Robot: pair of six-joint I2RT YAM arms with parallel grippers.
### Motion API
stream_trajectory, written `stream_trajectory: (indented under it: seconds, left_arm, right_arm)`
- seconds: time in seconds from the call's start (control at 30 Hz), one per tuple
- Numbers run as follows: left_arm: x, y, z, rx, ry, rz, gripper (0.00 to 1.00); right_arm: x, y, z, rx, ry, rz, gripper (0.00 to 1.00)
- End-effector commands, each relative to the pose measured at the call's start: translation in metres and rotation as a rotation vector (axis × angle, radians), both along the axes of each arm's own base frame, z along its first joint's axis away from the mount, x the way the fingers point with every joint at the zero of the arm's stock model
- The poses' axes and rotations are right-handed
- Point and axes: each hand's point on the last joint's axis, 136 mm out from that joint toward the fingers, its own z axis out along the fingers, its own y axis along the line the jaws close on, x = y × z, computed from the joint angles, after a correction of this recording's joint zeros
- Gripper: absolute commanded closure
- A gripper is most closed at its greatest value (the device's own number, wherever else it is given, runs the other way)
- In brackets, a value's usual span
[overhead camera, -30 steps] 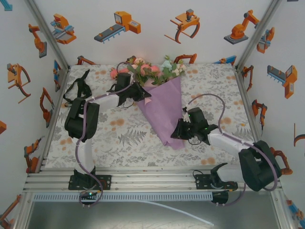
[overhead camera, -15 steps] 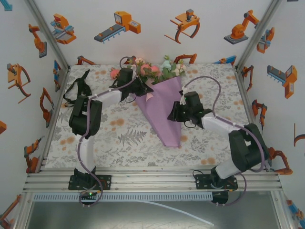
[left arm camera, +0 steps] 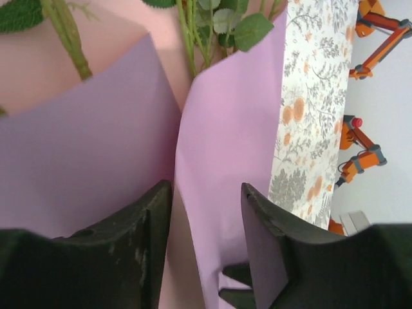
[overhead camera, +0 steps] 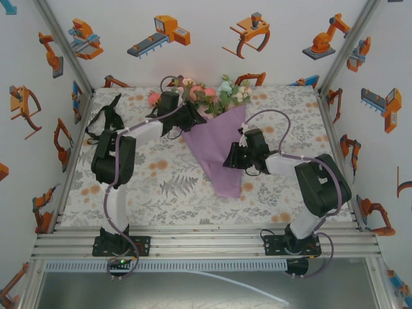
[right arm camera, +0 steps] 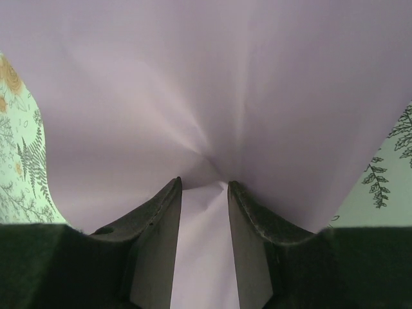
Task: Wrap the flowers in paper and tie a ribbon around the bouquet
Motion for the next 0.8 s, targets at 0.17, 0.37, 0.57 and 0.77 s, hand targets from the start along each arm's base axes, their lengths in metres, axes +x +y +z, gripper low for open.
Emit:
stream_trajectory:
  seconds: [0.17,0.37,0.57,0.77]
  left_arm:
    - [-0.091,0.004,0.047,0.159,-0.057,0.002,0.45]
    - [-0.137,-0.039,-0.008,0.222,0.072,-0.143,0.44]
    - [-0.124,-0.049,-0.040,0.266,0.034,-0.176,0.48]
    - [-0.113,-0.040,-0.070,0.330,0.049,-0.148,0.59]
  right_arm:
    - [0.020,-0.015,-0.005,-0.069,-0.033,-0.117,0.61]
    - [0.030,-0.013,-0.004,-0.055,-0.040,-0.133,0.61]
    - [0.037,-0.020,0.010,-0.045,-0.060,-0.173,0.61]
    - [0.048,-0.036,0.032,0.064,-0.055,-0.207,0.60]
